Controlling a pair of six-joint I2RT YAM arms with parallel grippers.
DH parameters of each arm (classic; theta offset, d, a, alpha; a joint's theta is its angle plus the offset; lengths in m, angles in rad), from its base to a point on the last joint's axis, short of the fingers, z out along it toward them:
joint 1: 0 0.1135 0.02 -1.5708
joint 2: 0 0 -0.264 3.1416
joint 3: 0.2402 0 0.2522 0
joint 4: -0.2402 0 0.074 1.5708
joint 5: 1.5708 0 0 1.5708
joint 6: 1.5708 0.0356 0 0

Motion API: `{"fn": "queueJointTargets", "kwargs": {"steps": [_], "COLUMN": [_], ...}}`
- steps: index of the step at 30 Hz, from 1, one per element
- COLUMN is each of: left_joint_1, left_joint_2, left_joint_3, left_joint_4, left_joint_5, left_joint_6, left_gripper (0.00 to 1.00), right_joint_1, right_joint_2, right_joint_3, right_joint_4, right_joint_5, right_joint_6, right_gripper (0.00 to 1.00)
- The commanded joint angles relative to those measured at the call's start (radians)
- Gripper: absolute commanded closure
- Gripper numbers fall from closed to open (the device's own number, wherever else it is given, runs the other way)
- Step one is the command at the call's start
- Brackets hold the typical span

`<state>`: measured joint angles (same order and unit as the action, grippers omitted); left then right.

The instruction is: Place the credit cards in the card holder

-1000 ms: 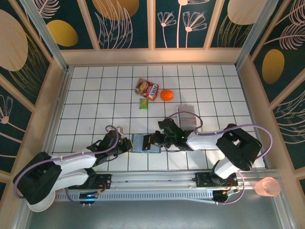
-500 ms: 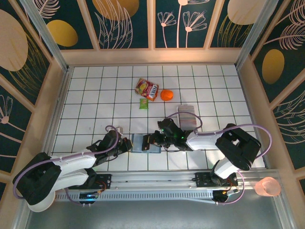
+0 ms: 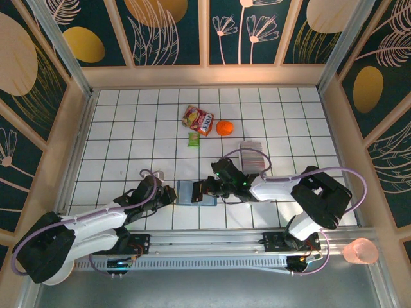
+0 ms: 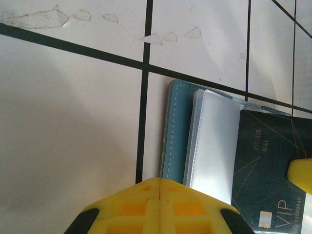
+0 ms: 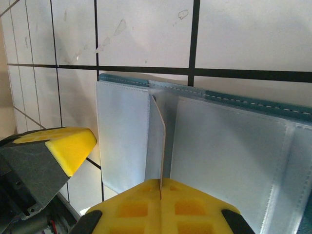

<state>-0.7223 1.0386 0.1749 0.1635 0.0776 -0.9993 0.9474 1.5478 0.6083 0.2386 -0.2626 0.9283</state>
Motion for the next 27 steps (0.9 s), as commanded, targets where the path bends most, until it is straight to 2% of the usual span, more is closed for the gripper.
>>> {"fn": "queueJointTargets", "kwargs": {"steps": [1,6,14,19,27], "left_joint_1": [-0.006,-0.006,-0.006,-0.006,-0.006], "left_joint_2": [-0.002,0.019,0.022,0.026,0.03], "left_joint_3": [0.026,0.028,0.023,0.023,0.022], "left_joint_4": [-0.017,-0.006,0.005,0.005,0.017], "left_joint_5": [0.006,0.023,0.028,0.03,0.031], "left_joint_6": [0.008,0.011,0.006,0.007,0.002], "left_gripper": [0.94,0.94,0.94,0.94,0.94], "right_joint_1": [0.009,0.006,0.006,-0.002,-0.006], "right_joint_2": [0.015,0.027,0.063,0.033,0.051], "right_joint_3": [0.026,0.071,0.067,0.087,0.096], "right_joint_4": [-0.081,-0.157,-0.106,-0.194,-0.182], "right_joint_5": [0.023,0.025,-0.024,0.028,-0.004], "right_joint_6": [-0.053,-0.106,-0.092,-0.143,-0.158], "right_gripper": [1.0,1.0,1.0,1.0,1.0]}}
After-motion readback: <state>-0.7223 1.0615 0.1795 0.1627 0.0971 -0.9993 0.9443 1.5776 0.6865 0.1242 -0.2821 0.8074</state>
